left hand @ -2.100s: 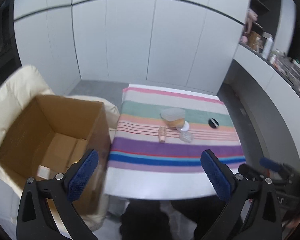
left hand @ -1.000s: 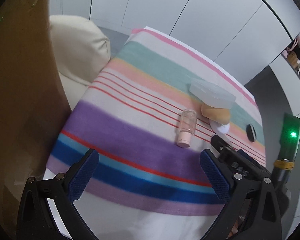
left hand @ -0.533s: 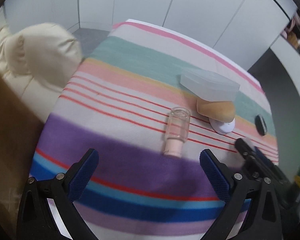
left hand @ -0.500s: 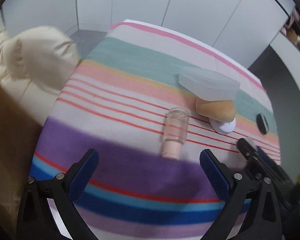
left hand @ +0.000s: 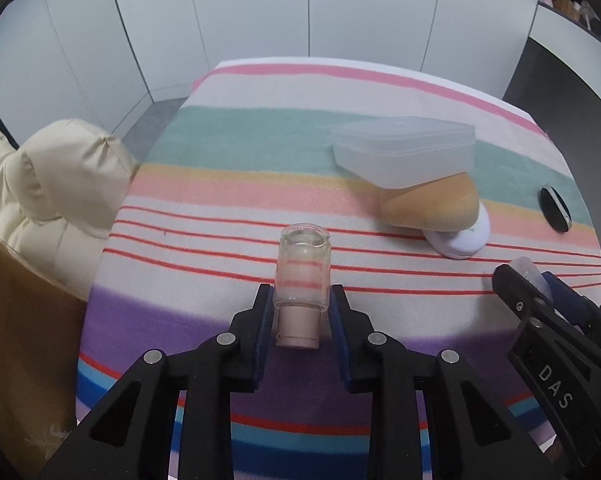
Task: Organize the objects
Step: 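Grasp the pink-capped glass bottle with the left tool while the right tool grasps the labeled clear case, then lift the glass bottle with the left tool while the right tool lifts the clear case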
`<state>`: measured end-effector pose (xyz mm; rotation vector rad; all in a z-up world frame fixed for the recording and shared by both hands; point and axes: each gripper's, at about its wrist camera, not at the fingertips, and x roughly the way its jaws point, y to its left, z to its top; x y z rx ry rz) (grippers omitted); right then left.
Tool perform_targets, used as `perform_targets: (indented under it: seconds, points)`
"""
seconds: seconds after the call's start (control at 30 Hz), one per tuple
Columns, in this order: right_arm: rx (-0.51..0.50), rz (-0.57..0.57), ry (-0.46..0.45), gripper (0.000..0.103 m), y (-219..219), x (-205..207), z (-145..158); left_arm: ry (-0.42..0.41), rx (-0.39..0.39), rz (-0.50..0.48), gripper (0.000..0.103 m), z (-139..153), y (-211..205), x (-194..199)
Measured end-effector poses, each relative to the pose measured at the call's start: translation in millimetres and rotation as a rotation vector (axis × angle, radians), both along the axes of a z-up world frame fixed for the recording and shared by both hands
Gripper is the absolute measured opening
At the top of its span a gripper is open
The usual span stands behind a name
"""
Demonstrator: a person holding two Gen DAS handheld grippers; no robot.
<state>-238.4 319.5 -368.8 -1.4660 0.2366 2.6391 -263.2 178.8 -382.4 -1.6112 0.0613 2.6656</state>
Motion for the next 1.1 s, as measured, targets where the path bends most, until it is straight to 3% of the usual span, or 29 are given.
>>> perform_targets:
  seconds: [0.13,0.43,0.6,0.87,1.1]
  points:
    - [0.0,0.0,-0.004,0.056,0,0,-1,0.003,-0.037,0.011,0.028,-1,4,-4]
    - [-0.042,-0.022,-0.033,0.056,7,1,-3,-0.035,0.025,0.072,0.028,4,-15,-4]
    - [-0.048,-0.05,-0.038,0.056,14,5,7,-0.016,-0.007,0.063,0.028,19,-12,0]
    - [0.007,-0.067,-0.001,0.056,29,4,53,0.026,-0.012,0.024,0.028,61,-11,-2]
    - [0.042,-0.069,0.082,0.056,38,5,116,0.109,-0.028,0.04,0.028,122,-14,1]
